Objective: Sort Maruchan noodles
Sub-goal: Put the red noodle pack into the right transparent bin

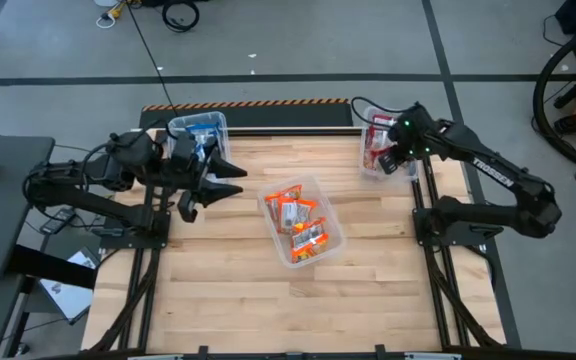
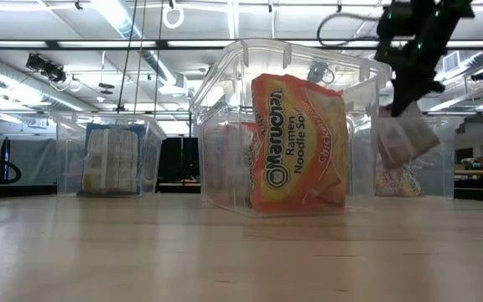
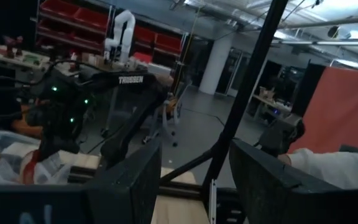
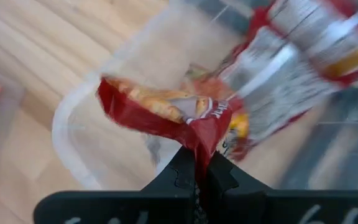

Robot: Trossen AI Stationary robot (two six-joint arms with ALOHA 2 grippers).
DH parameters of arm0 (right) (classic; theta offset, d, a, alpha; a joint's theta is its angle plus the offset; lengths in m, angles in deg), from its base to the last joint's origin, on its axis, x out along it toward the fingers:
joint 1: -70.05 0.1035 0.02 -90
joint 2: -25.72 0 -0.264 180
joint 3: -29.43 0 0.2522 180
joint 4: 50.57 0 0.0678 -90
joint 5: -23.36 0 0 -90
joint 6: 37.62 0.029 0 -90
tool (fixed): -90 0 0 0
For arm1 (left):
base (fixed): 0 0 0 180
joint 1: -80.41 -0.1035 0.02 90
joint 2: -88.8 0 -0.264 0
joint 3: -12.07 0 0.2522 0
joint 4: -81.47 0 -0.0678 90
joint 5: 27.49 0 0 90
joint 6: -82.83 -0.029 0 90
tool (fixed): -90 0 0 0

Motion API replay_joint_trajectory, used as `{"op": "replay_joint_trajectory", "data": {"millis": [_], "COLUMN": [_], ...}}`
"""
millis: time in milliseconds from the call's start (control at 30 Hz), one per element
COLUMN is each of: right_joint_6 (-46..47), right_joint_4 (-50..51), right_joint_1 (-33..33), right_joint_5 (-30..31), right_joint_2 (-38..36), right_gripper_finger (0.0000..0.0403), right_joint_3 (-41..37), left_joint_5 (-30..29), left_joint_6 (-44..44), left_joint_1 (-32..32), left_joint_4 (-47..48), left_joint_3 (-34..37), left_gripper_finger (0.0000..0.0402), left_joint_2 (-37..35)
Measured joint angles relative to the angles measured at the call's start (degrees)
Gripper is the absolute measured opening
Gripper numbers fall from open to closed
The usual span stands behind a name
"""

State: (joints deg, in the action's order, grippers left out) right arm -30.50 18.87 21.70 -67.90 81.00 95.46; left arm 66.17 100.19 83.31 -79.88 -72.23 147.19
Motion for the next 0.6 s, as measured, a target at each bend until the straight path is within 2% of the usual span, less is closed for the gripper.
{"op": "replay_joint_trajectory", "data": {"millis": [133,267,367,500,600], "right_joint_6": [-1.14,0.12,0.24,-0.17,-2.1], "right_joint_4": [-4.47,-9.55,-13.15,-12.58,-12.82], "right_joint_1": [-4.06,-7.02,-8.43,-8.73,-8.58], "right_joint_5": [-8.41,-13.64,-14.48,-8.08,-7.5], "right_joint_2": [2.54,4.83,5.63,6.24,5.78], "right_gripper_finger": [0.001,0.001,0.001,0.0022,0.0048], "right_joint_3": [-4.79,-8.41,-9.73,-10.02,-9.97], "left_joint_5": [-0.03,-0.04,-0.03,-0.05,-0.37], "left_joint_6": [0.02,0.01,0.02,0.02,0.1], "left_joint_1": [-0.02,-0.04,-0.02,-0.02,-0.04], "left_joint_4": [2.15,4.08,4.9,7.55,9.28], "left_joint_3": [0.0,0.0,0.0,0.0,0.0], "left_gripper_finger": [0.0192,0.0192,0.0192,0.0192,0.0192], "left_joint_2": [0.2,0.13,0.13,0.09,0.09]}}
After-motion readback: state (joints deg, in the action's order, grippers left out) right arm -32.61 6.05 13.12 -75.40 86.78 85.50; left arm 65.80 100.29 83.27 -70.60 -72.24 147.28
